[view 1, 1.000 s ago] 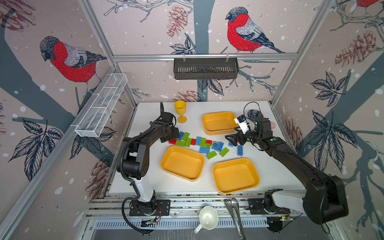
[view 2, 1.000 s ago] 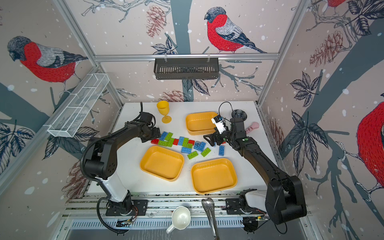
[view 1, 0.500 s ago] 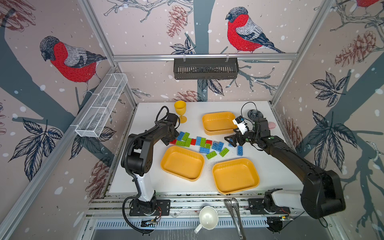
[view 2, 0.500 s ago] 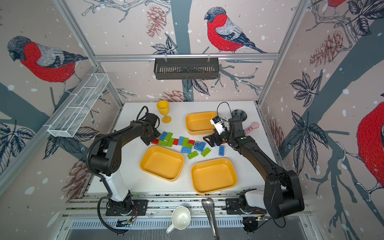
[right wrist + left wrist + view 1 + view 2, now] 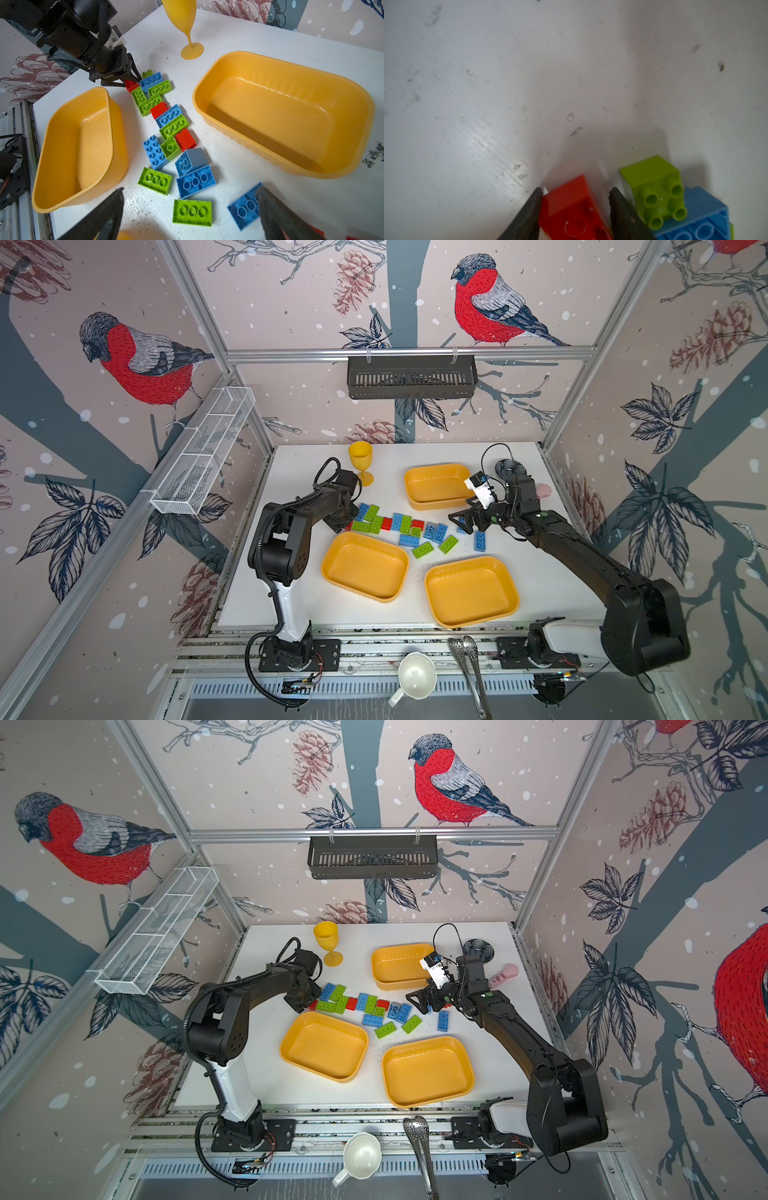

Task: Sort the legos into containers by color
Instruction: 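Lower the left gripper and grasp a red brick at the pile edge, then carry the red brick to the nearer tub and release it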

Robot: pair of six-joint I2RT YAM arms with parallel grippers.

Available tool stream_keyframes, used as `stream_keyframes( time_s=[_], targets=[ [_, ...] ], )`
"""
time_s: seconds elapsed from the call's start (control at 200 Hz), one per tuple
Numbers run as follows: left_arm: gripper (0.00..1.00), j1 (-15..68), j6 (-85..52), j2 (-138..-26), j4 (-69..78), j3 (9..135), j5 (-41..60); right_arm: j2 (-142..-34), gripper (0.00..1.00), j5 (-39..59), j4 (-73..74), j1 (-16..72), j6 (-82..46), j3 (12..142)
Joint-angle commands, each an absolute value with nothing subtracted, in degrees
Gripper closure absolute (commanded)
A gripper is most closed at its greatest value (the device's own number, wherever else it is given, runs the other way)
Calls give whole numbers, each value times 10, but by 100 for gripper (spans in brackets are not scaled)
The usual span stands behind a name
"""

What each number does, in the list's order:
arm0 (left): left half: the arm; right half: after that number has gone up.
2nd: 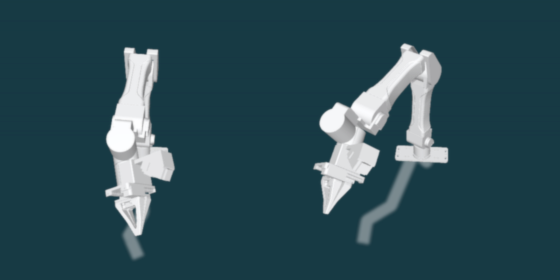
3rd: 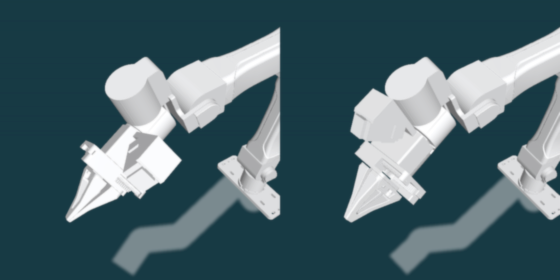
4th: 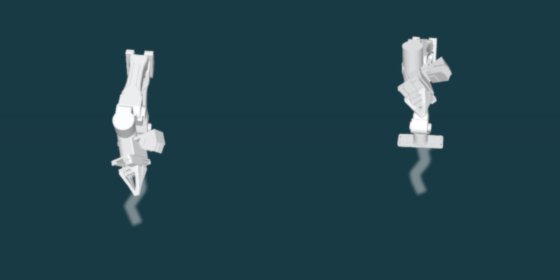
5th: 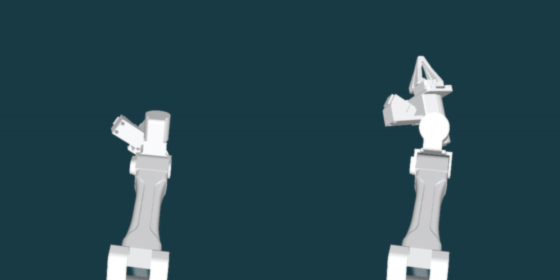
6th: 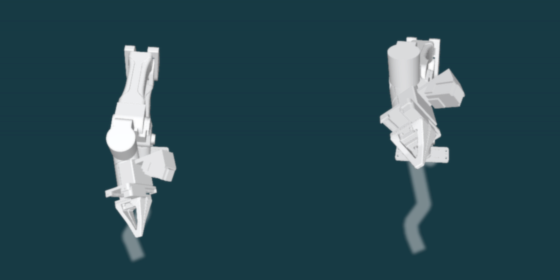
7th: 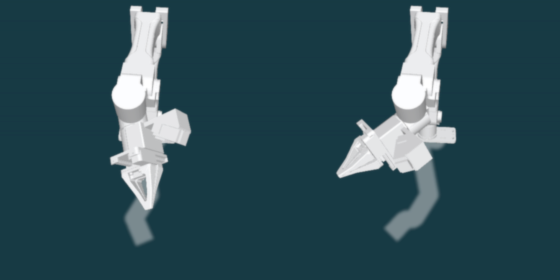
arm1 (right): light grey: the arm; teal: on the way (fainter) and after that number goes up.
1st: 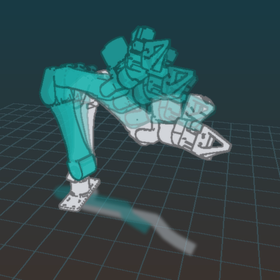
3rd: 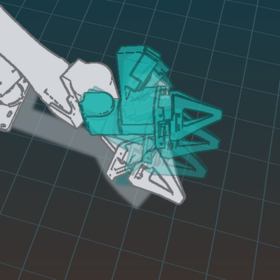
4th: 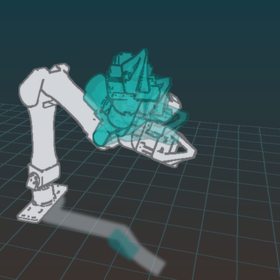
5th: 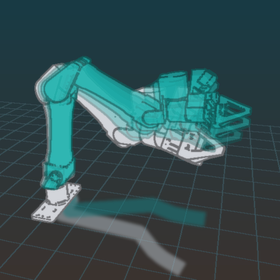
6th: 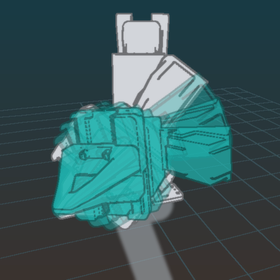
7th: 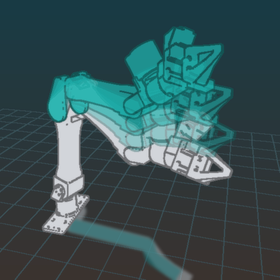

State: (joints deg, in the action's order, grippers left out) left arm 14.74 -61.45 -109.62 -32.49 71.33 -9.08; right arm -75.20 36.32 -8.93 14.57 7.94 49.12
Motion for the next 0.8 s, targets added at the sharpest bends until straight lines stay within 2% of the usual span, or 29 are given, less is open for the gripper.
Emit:
stream_keyframes(
  time_s=[0.0, 0.18, 0.51, 0.795],
  targets=[
    [54, 147, -620, -1101, -329, 714, -92, -753, 1, 385, -99, 147, 90, 496],
    [65, 148, -610, -1095, -342, 728, -105, -751, 0, 384, -109, 147, 95, 496],
    [65, 147, -528, -1047, -432, 791, -157, -750, 1, 385, -112, 148, 98, 505],
    [65, 179, -436, -917, -533, 762, -101, -746, 1, 394, -111, 150, 95, 509]
  ],
)
